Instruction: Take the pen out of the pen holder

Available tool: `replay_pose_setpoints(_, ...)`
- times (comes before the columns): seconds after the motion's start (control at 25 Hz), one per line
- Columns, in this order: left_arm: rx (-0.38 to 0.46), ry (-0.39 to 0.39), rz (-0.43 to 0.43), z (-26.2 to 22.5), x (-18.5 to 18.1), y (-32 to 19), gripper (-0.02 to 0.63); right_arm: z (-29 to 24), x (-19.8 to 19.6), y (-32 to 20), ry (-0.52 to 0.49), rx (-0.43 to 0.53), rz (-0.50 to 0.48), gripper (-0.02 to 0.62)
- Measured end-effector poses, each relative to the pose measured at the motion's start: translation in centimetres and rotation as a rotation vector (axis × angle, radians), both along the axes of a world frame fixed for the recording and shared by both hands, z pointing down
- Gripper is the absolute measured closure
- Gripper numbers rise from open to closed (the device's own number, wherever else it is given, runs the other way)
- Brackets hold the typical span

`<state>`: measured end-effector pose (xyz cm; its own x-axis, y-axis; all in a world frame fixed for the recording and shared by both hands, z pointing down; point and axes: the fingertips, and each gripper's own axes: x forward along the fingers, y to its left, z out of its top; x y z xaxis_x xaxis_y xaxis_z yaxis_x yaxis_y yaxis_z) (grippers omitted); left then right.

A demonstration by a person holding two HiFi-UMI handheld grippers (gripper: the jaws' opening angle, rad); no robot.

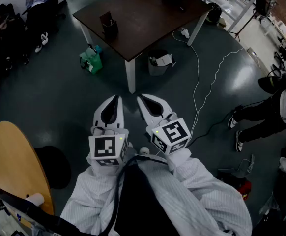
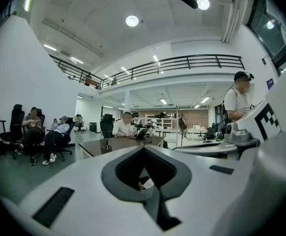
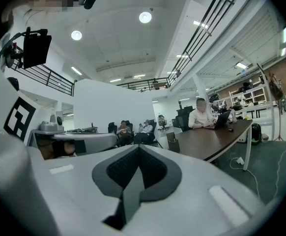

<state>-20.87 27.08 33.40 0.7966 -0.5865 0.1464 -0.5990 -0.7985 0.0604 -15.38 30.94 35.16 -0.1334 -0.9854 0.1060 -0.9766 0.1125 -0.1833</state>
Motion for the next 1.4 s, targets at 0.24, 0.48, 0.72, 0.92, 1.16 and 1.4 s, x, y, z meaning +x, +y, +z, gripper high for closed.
replay_pose_setpoints(0.24, 0.011, 0.020, 0.008, -0.1, 0.8, 0.5, 0.601, -0.4, 0.6, 0.4, 0.004, 0.007, -0.004, 0.594)
replay_pose_setpoints(0.48, 0.010, 0.020, -0.003, -0.6, 1.4, 1.3, 0.601, -0.9, 1.3, 1.5, -0.017, 0.025, 0.001, 0.594)
replay_pose_setpoints(0.72, 0.015, 0.025, 0.009, -0.1, 2.3, 3.1, 0.601, -0.4, 2.1, 3.5, -0.045, 0.020, 0.005, 0.593)
replay_pose_setpoints(0.92, -0.012, -0.005, 0.007, 1.2, 3.4, 2.9, 0.601, 1.0, 3.2, 3.8, -0.058, -0.012, 0.017, 0.594)
replay_pose_setpoints(1.16, -0.056, -0.047, 0.019, 4.4, 5.7, -1.5, 0.601, 3.8, 5.2, -0.4, -0.110, -0.053, 0.013, 0.593)
replay_pose_setpoints(1.4, -0.030, -0.048, 0.004, 4.5, 9.3, -11.1, 0.601, 4.3, 8.4, -9.3, -0.070, -0.053, -0.005, 0.592)
